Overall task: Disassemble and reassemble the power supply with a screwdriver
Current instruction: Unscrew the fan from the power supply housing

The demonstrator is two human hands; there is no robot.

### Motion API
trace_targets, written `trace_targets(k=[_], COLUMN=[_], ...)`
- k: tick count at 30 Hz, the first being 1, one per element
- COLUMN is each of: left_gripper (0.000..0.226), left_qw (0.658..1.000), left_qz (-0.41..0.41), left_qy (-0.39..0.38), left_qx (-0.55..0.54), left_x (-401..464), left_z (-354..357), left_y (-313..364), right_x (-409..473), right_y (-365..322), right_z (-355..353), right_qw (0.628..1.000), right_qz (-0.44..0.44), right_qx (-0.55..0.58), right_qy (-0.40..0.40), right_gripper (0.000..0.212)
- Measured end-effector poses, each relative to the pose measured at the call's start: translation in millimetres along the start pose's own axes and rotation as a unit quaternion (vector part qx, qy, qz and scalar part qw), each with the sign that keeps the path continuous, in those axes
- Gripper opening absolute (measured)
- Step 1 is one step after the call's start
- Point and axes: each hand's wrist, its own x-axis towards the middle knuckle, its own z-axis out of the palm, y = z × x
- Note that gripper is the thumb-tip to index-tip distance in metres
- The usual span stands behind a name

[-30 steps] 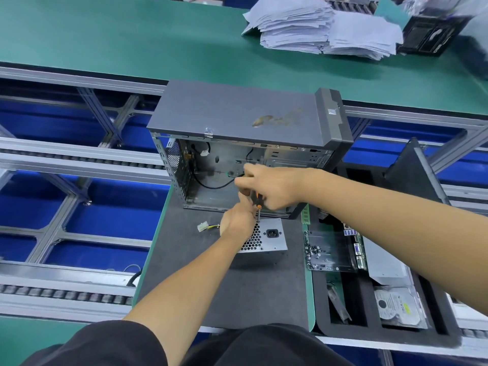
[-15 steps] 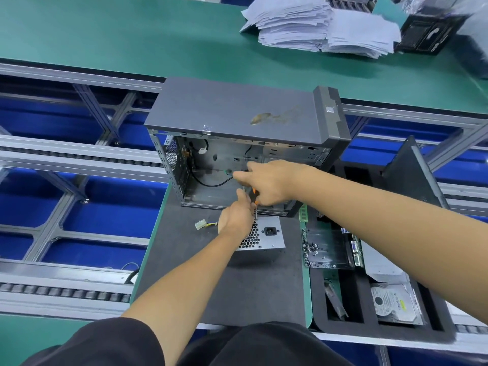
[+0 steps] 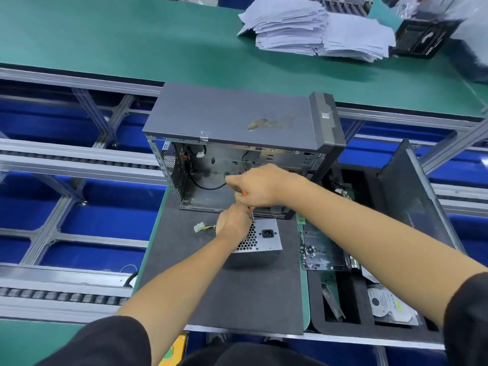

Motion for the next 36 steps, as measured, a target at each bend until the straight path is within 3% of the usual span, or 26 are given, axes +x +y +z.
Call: trace_targets(k=[3, 8, 13, 16, 19, 24, 30, 36], left_gripper=[0.024, 0.023, 0.018, 0.020, 0.019, 0.020, 0.023, 0.022], left_qw=[0.999, 0.999, 0.996, 0.994, 0.993, 0.996, 0.993, 0.996], left_qz=[0.012, 0.011, 0.018, 0.024, 0.029, 0.020, 0.028, 0.032], left_qy=[0.031, 0.019, 0.029, 0.043, 0.047, 0.037, 0.068, 0.056], left_qx=[-0.042, -0.045, -0.080, -0.097, -0.101, -0.084, -0.093, -0.067], left_x=[-1.8, -1.0, -1.3, -0.7, -0.1, -0.9, -2.3, -3.6], left_z=[-1.1, -0.8, 0.7, 1.1, 2.1, 4.5, 6.2, -1.9], left_y=[-2.9, 0.1, -3.1, -3.2, -4.1, -3.2, -3.7, -2.5], right_x=[-7.5, -9.2, -8.9, -14.6, -21.5, -21.6, -22.0, -37.5], right_y=[9.5, 20.7, 21.6, 21.5, 22.0, 18.9, 14.9, 6.2], right_z=[0.3, 3.1, 4.6, 6.2, 9.3, 9.1, 10.8, 13.2], right_qw=[0.998, 0.994, 0.999, 1.000, 0.999, 0.998, 0.996, 0.994], right_qz=[-0.046, -0.100, -0.029, 0.013, -0.001, -0.058, 0.058, 0.087], right_qx=[0.033, -0.027, -0.031, 0.017, 0.031, 0.000, 0.046, 0.020], right_qy=[0.011, 0.025, 0.025, 0.017, 0.019, 0.022, 0.048, 0.056], right_gripper=[0.029, 0.019, 0.012, 0.028, 0.039, 0.018, 0.010, 0.011])
